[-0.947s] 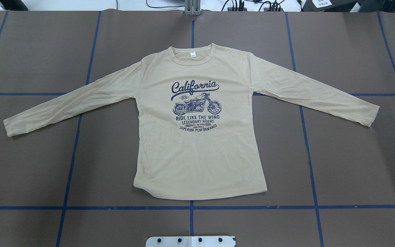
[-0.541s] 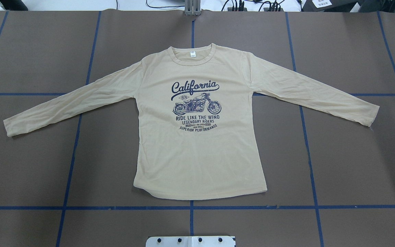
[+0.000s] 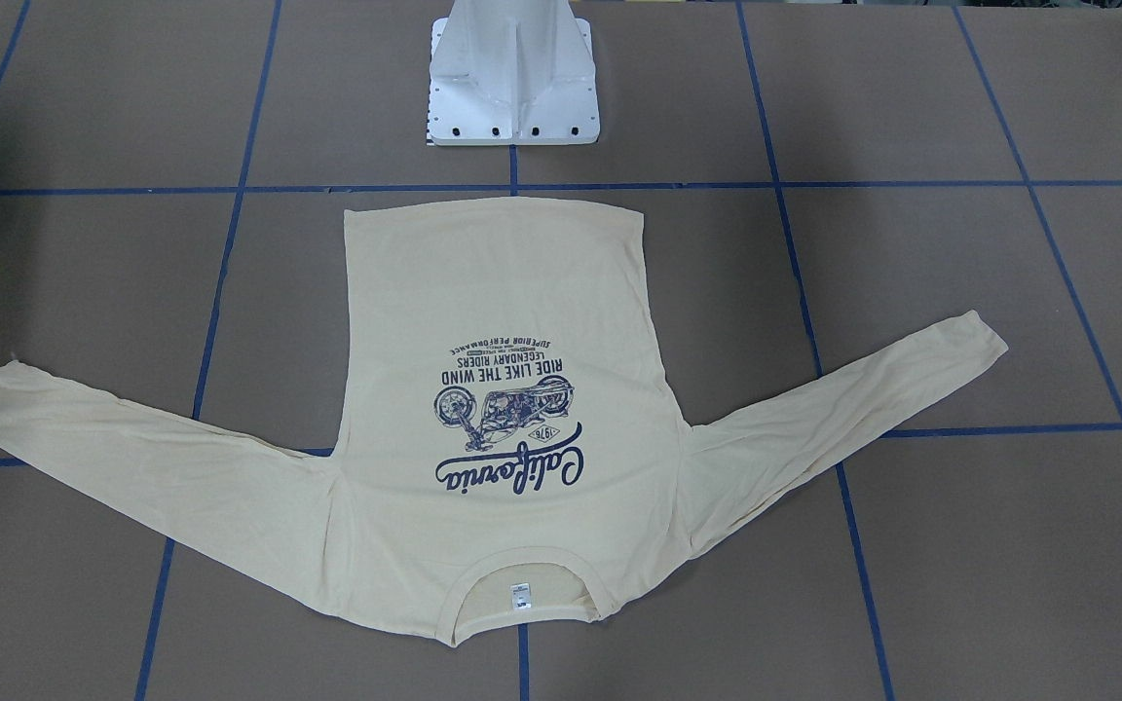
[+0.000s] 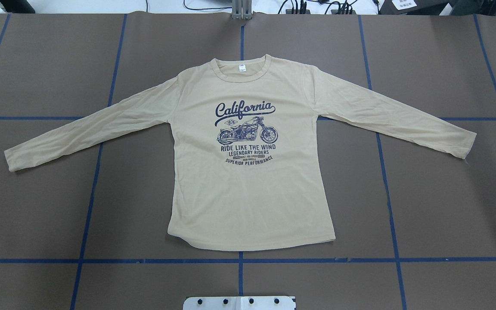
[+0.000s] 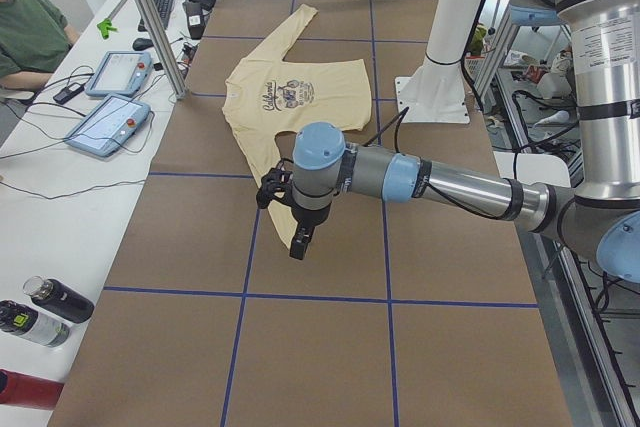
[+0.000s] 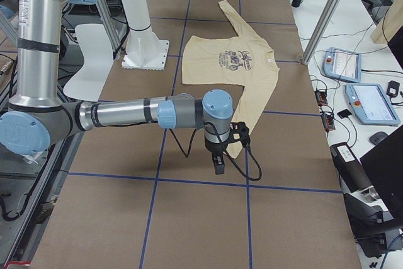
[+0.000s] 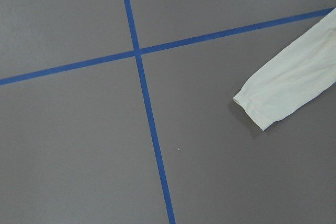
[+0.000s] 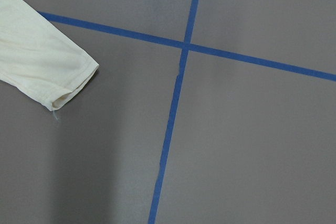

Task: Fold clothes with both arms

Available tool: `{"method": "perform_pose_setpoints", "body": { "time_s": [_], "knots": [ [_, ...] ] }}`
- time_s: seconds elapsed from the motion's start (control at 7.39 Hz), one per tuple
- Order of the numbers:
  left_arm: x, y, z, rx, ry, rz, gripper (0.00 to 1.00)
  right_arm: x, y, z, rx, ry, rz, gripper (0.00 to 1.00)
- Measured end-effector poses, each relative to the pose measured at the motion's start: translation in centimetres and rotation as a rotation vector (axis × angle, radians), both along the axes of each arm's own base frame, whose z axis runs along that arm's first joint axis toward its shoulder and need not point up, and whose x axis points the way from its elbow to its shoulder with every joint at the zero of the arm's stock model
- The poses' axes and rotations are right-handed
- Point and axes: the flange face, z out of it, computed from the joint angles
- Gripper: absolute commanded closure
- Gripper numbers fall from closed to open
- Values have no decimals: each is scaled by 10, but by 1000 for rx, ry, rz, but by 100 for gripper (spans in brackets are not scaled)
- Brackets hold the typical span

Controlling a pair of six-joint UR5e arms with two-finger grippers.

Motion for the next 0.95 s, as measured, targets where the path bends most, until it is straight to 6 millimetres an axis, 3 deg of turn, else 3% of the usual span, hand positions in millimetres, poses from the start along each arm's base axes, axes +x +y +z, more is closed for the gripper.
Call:
{"method": "perform_pose_setpoints", "body": {
  "time_s": [0.27,0.54,0.68,0.95],
  "knots": [
    [-3,-18,-16,64,-39,-4,0,-7,-9,-12,20,-43,-13,0],
    [-4,-63,-48,160,-64,-25,0,-31,-13,-14,7,-107,-24,0],
    [-4,-72,-55,177,-69,-30,0,-45,-16,-7,-9,-128,-6,0],
    [-4,-77,-59,187,-70,-33,0,-76,-30,33,-1,-172,47,3]
  ]
}}
